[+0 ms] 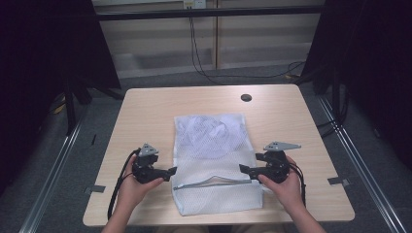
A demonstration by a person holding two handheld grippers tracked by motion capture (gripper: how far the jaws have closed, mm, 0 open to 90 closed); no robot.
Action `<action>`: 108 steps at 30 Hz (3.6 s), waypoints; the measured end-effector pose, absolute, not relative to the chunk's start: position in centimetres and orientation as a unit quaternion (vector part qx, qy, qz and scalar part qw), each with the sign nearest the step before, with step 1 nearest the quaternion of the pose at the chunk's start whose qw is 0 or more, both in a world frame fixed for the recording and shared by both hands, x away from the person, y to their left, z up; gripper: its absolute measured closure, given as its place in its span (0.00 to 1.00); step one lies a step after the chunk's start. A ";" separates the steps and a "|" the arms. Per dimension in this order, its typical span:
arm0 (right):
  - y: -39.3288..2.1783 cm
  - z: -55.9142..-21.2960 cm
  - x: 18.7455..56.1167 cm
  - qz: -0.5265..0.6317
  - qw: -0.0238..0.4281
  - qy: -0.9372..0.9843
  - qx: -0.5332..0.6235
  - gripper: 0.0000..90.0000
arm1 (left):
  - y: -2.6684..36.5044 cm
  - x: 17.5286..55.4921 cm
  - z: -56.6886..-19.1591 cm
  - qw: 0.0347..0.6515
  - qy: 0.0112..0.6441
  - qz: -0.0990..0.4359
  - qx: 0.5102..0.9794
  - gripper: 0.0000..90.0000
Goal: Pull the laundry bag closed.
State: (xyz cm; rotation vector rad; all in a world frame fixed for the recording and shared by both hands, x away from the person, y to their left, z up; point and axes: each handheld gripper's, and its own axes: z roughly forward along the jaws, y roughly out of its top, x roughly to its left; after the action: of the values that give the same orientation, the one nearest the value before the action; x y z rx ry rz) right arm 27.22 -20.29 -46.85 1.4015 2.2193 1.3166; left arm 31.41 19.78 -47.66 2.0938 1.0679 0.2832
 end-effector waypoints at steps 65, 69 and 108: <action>-5.2 -47.9 28.1 0.463 -0.046 0.787 0.405 0.39 | 23.1 30.3 -46.2 0.387 0.430 0.106 0.809 0.12; -4.7 -48.3 28.4 0.466 -0.059 0.781 0.412 0.38 | 23.3 30.2 -46.1 0.386 0.432 0.108 0.808 0.12; -1.8 -50.8 28.9 0.437 -0.139 0.778 0.429 0.62 | 23.7 29.9 -46.1 0.379 0.435 0.115 0.808 0.13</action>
State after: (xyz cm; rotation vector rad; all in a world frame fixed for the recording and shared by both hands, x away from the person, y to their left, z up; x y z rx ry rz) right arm 28.92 -1.76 -50.84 1.4805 2.6880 1.5104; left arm 29.95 23.65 -46.11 2.0653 1.1124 0.2934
